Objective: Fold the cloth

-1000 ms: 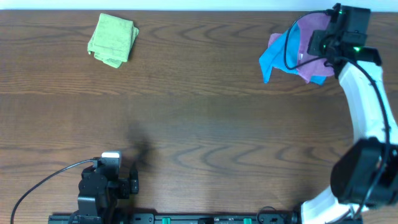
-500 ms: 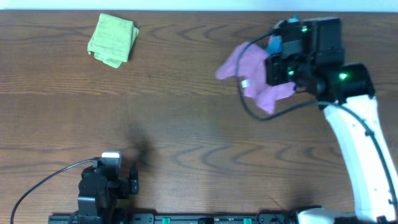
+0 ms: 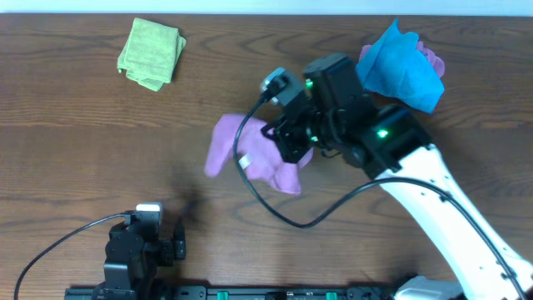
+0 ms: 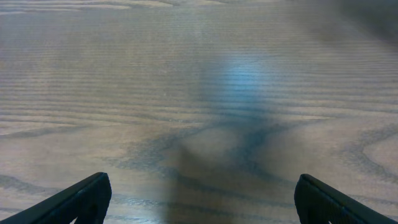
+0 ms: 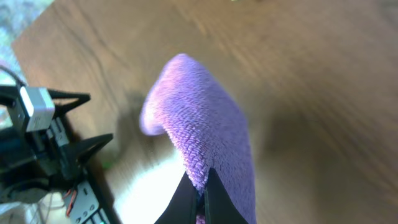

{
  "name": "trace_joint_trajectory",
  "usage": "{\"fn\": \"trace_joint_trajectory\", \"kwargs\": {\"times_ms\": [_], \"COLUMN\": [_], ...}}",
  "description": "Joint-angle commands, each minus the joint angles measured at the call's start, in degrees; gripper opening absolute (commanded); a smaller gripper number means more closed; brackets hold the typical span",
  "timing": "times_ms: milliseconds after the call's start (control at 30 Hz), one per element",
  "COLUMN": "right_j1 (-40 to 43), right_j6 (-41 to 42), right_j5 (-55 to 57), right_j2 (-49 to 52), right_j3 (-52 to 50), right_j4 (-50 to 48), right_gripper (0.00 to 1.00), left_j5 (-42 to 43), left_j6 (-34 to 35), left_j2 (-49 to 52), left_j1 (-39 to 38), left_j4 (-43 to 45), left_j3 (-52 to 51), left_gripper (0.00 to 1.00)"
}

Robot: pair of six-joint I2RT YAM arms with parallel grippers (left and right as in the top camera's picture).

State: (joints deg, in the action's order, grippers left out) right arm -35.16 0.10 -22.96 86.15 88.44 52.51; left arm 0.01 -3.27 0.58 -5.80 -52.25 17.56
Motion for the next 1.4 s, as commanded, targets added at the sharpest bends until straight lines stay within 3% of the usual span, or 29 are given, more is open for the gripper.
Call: {"fn": "trace_joint_trajectory", "kwargs": {"times_ms": [0,67,133,200,233,267,400,567,700,900,1067,1267,1367], "right_j1": [-0.46,0.17,1.18,2.91,3.96,4.96,8.02,10.93,11.23,11.34,11.34,11.10,11.08], "right_j6": [-1.11,-2.97,-3.65,-2.23,-1.31,-1.01,-0.15,-4.31,-7.06,-8.00,-8.26,-17.40,-17.97], "right_j5": [1.05,5.42,11.78,19.61,20.44,20.35,17.66,6.05,5.57,2.25,1.51,2.49,6.88], "right_j2": [5.55,10.03,14.62,18.99,19.91,19.96,18.05,16.50,16.65,16.65,16.65,16.65,16.65], "right_j3": [0.66,0.66,0.66,0.70,0.68,0.70,0.74,0.70,-1.60,-9.81,-17.40,-21.14,-21.51], "right_j4": [-0.22,-1.42,-3.96,-7.50,-8.61,-9.20,-7.78,4.04,11.82,10.95,4.76,1.77,-0.31], "right_gripper": [0.01,0.01,0.55,0.68,0.80,0.82,0.83,0.82,0.81,0.79,0.76,0.73,0.73], "left_j5": [-0.17,-0.17,-0.17,-0.17,-0.17,-0.17,-0.22,-0.20,-0.20,-0.20,-0.17,-0.13,-0.09], "left_j6": [-1.25,-1.25,-1.22,-1.22,-1.22,-1.22,-1.27,-1.27,-1.27,-1.27,-1.25,-1.22,-1.22], "left_j2": [-0.37,-0.37,-0.37,-0.37,-0.37,-0.37,-0.37,-0.37,-0.37,-0.37,-0.37,-0.37,-0.37], "left_j1": [-0.24,-0.22,-0.24,-0.24,-0.24,-0.24,-0.24,-0.24,-0.24,-0.22,-0.24,-0.24,-0.24], "left_j4": [-3.43,-3.45,-3.45,-3.45,-3.45,-3.43,-3.41,-3.21,-3.19,-3.17,-1.99,-1.70,-1.70], "left_j3": [-0.48,-0.48,-0.48,-0.48,-0.48,-0.48,-0.48,-0.48,-0.48,-0.48,-0.48,-0.48,-0.48], "left_gripper": [0.95,0.96,0.95,0.95,0.95,0.95,0.96,0.95,0.95,0.96,0.95,0.95,0.95]}}
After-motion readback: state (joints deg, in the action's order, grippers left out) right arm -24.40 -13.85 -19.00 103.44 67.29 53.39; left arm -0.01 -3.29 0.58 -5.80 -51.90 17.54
